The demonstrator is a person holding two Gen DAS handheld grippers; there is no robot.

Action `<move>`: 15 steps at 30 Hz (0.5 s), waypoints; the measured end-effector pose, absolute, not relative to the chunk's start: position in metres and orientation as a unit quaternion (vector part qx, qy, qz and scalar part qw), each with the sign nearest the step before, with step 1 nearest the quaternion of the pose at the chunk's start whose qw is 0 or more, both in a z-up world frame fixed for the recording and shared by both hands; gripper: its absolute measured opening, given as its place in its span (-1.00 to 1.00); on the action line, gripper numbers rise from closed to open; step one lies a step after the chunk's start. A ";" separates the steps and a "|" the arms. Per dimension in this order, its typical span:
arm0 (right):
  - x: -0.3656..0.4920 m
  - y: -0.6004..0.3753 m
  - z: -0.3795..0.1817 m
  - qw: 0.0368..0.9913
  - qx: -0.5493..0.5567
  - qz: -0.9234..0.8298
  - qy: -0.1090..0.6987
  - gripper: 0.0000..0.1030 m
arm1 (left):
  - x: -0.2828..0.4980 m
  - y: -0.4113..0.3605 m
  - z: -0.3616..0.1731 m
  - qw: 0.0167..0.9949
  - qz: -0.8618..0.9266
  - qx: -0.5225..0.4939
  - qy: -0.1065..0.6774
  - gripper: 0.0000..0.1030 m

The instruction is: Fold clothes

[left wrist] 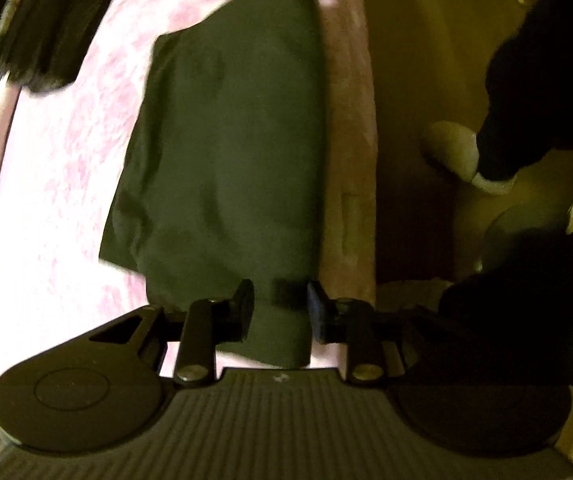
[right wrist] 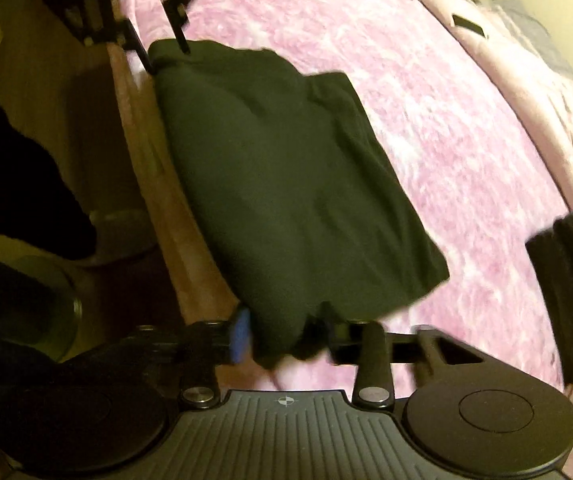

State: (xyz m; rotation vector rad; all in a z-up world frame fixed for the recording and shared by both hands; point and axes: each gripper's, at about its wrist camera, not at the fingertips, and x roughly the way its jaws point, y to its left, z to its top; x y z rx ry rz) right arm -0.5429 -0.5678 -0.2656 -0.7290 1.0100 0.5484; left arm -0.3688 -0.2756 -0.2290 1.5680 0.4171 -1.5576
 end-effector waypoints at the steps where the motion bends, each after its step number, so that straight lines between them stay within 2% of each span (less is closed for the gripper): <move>1: -0.544 -0.570 -0.264 0.778 -0.334 0.248 0.472 0.08 | -0.361 -0.276 -0.223 0.446 -0.627 0.609 0.194 -0.51; 4: -0.541 -0.579 -0.256 0.783 -0.297 0.214 0.503 0.08 | -0.322 -0.279 -0.207 0.496 -0.628 0.531 0.277 -0.43; 6: -0.529 -0.592 -0.246 0.805 -0.217 0.175 0.523 0.08 | -0.299 -0.293 -0.204 0.523 -0.620 0.504 0.297 -0.34; 10: -0.483 -0.621 -0.241 0.837 -0.031 0.071 0.541 0.08 | -0.256 -0.326 -0.214 0.568 -0.602 0.464 0.317 -0.31; 15: -0.422 -0.649 -0.260 0.843 0.088 -0.002 0.530 0.08 | -0.197 -0.377 -0.238 0.605 -0.577 0.397 0.379 -0.25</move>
